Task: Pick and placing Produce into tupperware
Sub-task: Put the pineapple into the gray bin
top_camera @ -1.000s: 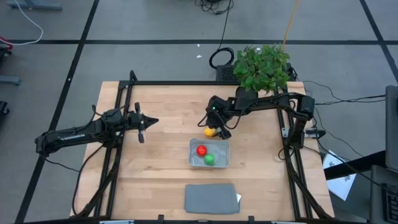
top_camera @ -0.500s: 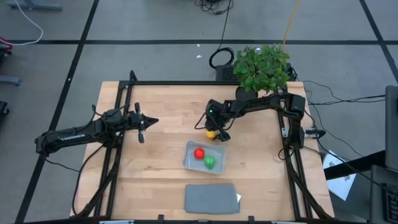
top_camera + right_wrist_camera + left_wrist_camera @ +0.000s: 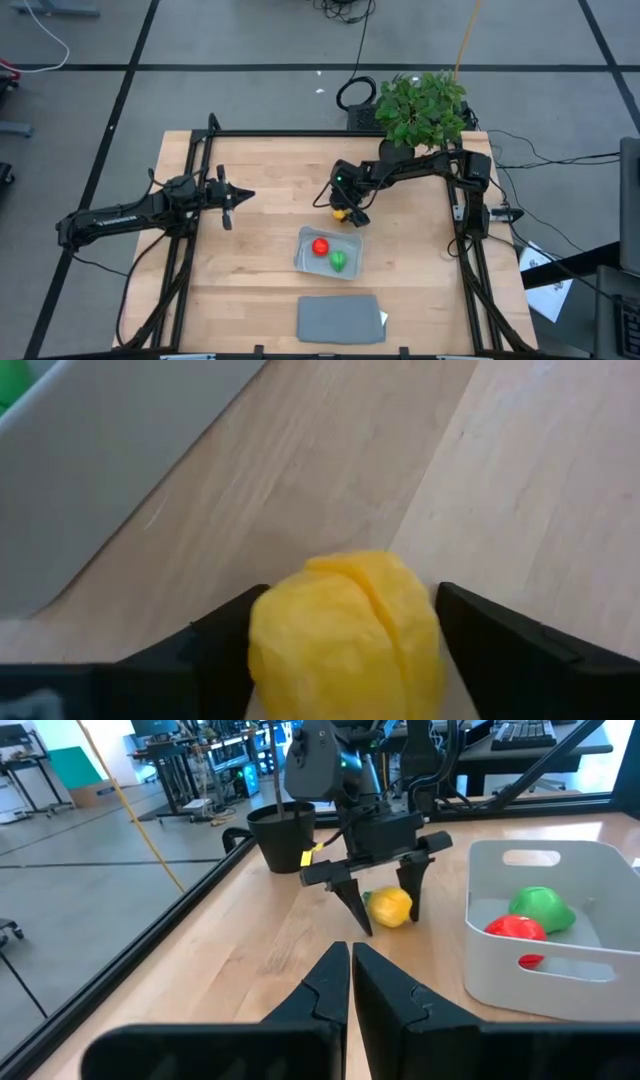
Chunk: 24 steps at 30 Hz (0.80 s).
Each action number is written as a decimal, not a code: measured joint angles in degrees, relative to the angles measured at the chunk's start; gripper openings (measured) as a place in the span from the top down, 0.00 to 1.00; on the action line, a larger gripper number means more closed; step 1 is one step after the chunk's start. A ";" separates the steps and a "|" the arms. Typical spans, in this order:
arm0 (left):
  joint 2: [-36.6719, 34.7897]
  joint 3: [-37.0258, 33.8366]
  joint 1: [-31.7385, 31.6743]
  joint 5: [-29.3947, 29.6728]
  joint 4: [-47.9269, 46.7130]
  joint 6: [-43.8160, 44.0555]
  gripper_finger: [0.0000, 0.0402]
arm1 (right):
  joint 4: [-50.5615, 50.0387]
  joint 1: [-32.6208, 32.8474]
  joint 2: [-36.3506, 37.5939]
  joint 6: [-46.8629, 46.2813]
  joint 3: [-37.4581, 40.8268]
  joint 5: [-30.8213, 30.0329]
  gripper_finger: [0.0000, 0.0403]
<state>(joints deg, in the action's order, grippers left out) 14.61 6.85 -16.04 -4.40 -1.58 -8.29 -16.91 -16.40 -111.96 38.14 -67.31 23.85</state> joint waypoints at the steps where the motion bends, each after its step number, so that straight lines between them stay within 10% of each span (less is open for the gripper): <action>1: 0.00 0.00 0.01 0.00 0.00 0.00 0.95 | -0.02 0.03 0.00 -0.01 0.00 -0.06 0.35; 8: 0.01 0.00 0.00 -0.02 0.00 0.93 0.95 | -1.73 0.65 1.37 -0.01 0.12 0.30 0.57; 24: 0.00 0.00 -0.01 -0.07 0.03 1.75 0.95 | -3.48 1.58 12.33 -5.97 0.13 -0.05 0.57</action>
<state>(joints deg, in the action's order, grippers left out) 14.61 6.85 -16.04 -4.47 -1.55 -6.55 -20.38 -14.82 -99.63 32.17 -67.18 23.79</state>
